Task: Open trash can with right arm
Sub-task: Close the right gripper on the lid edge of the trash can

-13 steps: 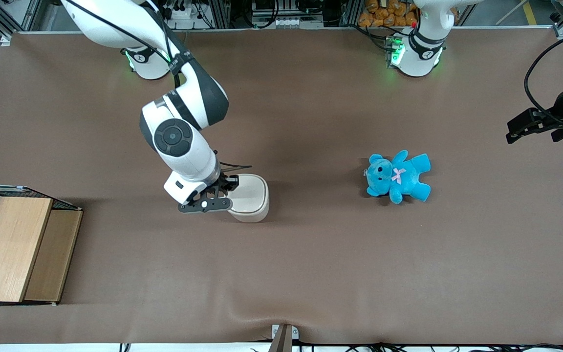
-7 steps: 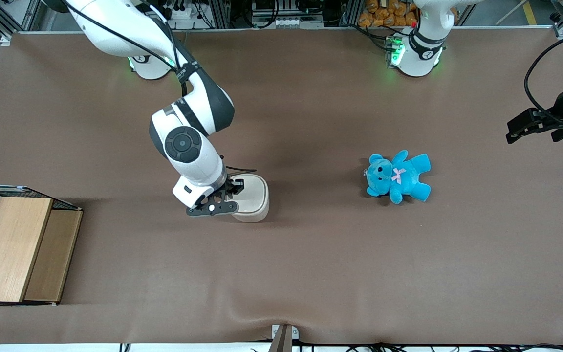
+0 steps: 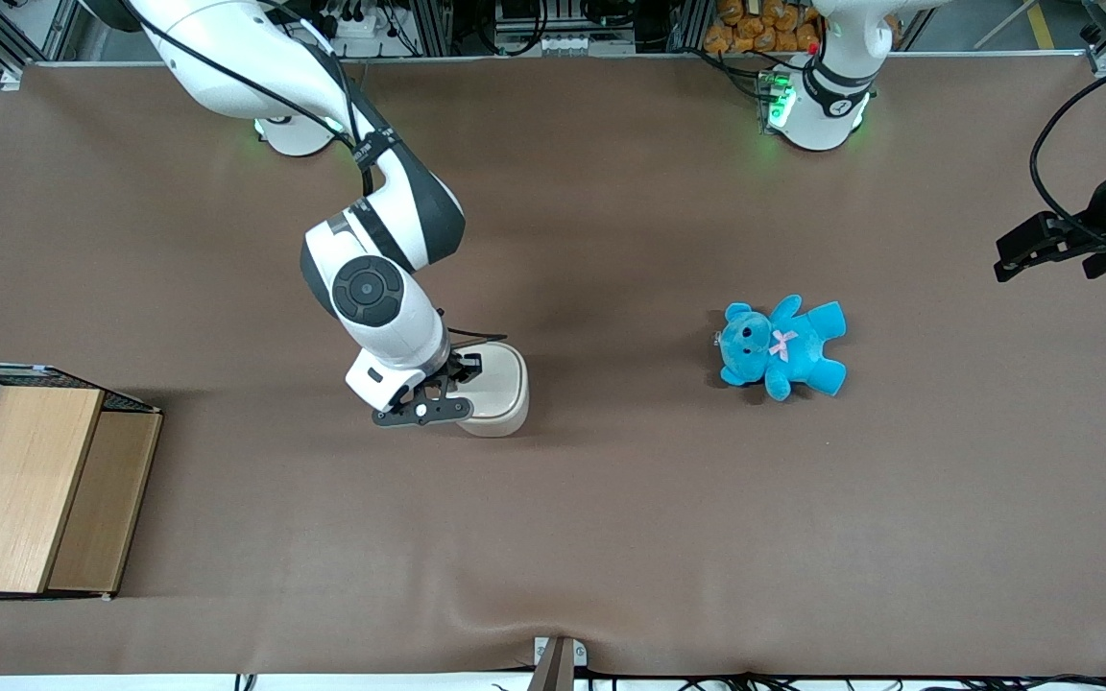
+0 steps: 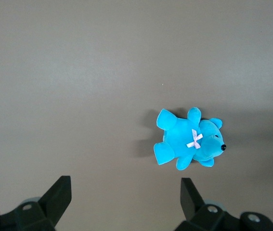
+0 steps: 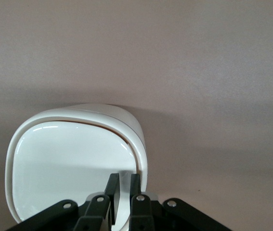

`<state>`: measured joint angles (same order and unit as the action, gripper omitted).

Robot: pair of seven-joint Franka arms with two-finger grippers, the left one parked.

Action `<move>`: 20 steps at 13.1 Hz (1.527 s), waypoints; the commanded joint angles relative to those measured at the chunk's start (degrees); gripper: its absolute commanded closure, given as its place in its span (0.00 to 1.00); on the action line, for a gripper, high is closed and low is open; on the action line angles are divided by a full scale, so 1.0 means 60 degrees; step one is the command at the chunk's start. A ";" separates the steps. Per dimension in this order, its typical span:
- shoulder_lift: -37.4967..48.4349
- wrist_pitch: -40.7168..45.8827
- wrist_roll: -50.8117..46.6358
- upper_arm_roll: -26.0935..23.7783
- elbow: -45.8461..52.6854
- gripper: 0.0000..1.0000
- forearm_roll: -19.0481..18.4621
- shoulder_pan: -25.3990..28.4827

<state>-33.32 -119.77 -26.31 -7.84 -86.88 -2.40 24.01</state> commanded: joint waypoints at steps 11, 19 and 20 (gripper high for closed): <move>-0.0320 -0.0253 -0.0200 0.0061 0.0140 0.85 -0.0244 0.0114; -0.0496 -0.0355 -0.0668 0.0061 0.0125 0.85 -0.0771 0.0217; -0.0482 -0.0283 -0.0697 0.0061 0.0154 0.82 -0.0742 0.0159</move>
<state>-34.29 -120.97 -28.67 -7.87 -86.84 -4.96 24.65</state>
